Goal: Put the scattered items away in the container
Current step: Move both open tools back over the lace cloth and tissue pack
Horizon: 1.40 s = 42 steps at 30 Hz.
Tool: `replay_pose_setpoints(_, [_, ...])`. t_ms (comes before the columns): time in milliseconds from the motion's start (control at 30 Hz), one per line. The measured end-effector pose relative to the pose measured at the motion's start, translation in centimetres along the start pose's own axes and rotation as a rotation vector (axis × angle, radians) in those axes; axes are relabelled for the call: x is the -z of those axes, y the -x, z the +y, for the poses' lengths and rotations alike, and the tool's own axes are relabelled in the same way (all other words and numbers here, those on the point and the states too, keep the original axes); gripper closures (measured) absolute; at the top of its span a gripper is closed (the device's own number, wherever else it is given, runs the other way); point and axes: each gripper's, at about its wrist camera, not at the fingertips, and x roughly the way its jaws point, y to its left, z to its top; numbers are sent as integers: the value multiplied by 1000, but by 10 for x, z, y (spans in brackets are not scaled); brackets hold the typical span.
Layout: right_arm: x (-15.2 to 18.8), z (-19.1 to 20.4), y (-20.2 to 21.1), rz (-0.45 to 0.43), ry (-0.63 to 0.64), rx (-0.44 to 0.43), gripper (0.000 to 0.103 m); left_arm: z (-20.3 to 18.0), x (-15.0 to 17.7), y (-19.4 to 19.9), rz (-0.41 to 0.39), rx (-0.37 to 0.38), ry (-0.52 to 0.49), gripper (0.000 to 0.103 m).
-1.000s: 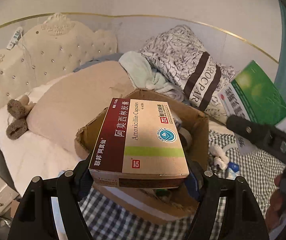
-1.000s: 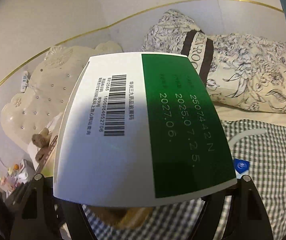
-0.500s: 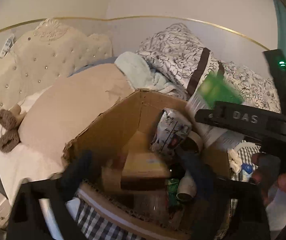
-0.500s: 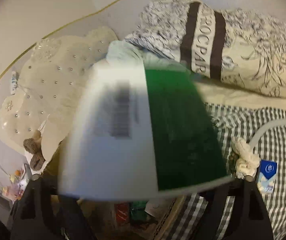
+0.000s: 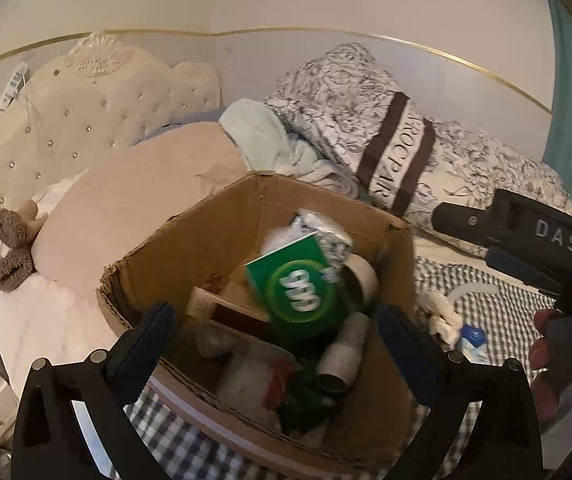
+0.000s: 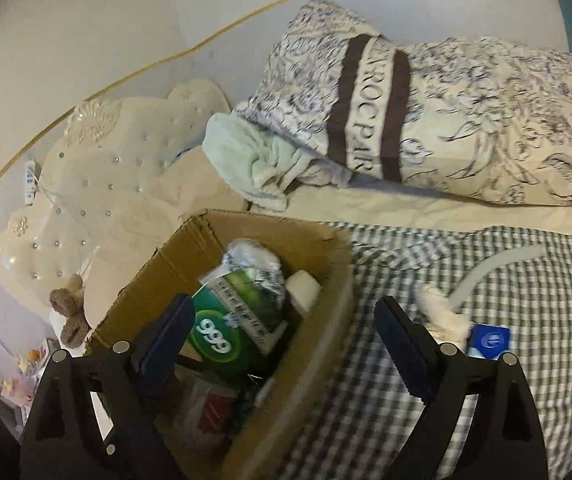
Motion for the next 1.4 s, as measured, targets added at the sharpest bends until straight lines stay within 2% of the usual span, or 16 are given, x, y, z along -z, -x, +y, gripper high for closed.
replay_pose_setpoints(200, [11, -43, 48, -45, -17, 47, 11, -40, 10, 24, -4, 25, -33, 0])
replay_pose_setpoints(367, [29, -103, 83, -55, -72, 132, 11, -80, 26, 31, 12, 61, -77, 0])
replay_pose_setpoints(600, [56, -180, 93, -4, -148, 236, 11, -132, 53, 16, 72, 115, -138, 0])
replay_pose_setpoints(867, [72, -200, 70, 42, -143, 246, 11, -162, 62, -28, 141, 134, -170, 0])
replay_pose_setpoints(1100, [81, -217, 54, 54, -145, 268, 12, -190, 61, -74, 148, 155, -195, 0])
replay_pose_setpoints(1233, [84, -229, 42, 66, -156, 283, 12, -197, 57, -115, 210, 188, -142, 0])
replay_pose_setpoints(1400, [92, -243, 20, 111, -164, 295, 12, -207, 52, -159, 235, 179, -104, 0])
